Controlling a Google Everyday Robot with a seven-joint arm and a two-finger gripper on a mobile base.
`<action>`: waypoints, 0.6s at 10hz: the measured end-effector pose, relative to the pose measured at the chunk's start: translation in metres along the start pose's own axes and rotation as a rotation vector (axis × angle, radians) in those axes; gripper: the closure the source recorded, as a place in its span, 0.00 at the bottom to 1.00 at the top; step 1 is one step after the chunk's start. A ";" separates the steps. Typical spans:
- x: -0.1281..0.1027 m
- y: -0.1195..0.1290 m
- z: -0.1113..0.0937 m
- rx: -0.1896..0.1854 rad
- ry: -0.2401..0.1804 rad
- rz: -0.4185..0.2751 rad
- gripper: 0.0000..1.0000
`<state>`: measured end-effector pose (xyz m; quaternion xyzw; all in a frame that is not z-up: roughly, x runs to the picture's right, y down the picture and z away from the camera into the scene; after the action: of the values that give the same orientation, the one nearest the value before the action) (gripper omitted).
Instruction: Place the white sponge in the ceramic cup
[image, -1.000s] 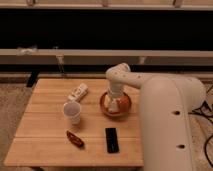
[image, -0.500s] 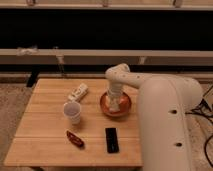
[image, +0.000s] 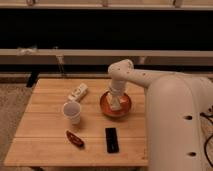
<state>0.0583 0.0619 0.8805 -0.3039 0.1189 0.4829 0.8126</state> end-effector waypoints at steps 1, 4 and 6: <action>-0.002 0.006 -0.015 -0.007 -0.022 -0.028 0.90; -0.018 0.035 -0.069 -0.086 -0.109 -0.158 0.90; -0.029 0.060 -0.102 -0.125 -0.165 -0.247 0.90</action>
<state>0.0030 -0.0001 0.7916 -0.3255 -0.0168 0.4090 0.8523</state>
